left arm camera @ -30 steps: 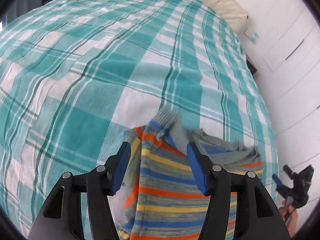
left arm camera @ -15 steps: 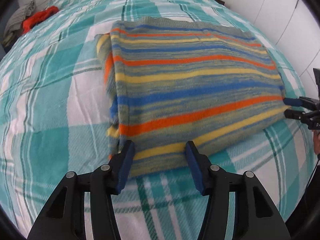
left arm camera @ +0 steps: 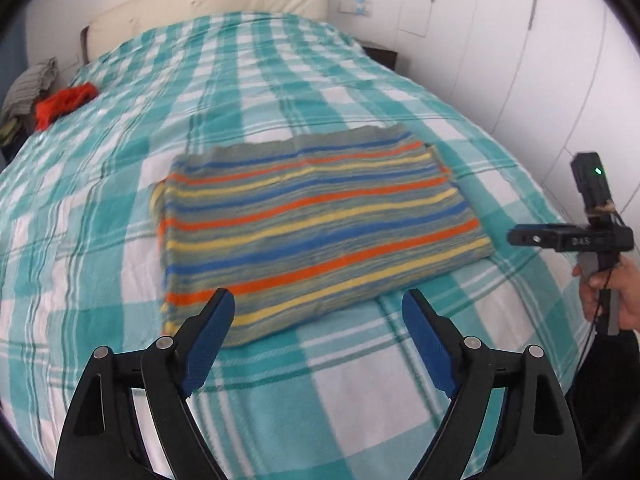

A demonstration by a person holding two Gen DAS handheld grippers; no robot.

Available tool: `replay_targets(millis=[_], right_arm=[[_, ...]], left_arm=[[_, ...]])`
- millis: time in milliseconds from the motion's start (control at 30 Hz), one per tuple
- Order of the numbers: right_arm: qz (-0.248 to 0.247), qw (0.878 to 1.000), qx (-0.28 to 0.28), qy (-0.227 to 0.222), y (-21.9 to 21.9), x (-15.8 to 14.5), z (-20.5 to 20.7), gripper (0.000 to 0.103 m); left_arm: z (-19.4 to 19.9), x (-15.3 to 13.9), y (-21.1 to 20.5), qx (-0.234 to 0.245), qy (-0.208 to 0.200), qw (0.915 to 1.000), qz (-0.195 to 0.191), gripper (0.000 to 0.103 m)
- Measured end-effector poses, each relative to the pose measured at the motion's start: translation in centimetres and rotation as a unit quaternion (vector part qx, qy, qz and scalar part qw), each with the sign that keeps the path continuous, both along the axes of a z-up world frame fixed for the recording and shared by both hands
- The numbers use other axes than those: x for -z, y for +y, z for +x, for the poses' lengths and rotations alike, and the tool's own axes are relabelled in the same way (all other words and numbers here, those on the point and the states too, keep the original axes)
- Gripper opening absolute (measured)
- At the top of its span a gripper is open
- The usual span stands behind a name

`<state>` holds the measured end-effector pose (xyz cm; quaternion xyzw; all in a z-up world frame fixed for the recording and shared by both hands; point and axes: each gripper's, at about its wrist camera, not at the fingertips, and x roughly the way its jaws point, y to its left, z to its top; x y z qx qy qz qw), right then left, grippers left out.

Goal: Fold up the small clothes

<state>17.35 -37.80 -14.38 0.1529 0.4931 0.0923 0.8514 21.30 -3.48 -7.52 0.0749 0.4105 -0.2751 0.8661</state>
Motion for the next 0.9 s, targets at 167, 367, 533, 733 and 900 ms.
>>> replay_targets(millis=[167,367,533,733,900], right_arm=[[0.065,0.997,0.044,-0.008,-3.4,-0.5,5.7,0.077],[0.141,0.988,0.051,0.026,-5.3,1.9,12.6,0.075],[0.155,0.987,0.025,0.045,-4.6,3.0,17.7,0.052],[0.126,0.990,0.027,0.059,-3.0,3.2,21.1,0.009],[0.142,0.990,0.004,0.011,-0.3,-1.7,20.9,0.009]], left_arm=[[-0.6,2.8,-10.6,0.128,-0.019,0.9916,0.008,0.087],[0.7,7.8,-17.9,0.158,0.017,0.9871,0.019,0.083],[0.0,8.7,-20.0,0.202,-0.005,0.9790,0.026,0.068],[2.4,6.9,-17.1,0.122,0.026,0.9916,-0.034,0.008],[2.7,3.0,-7.9,0.038,0.042,0.9881,-0.143,0.008]])
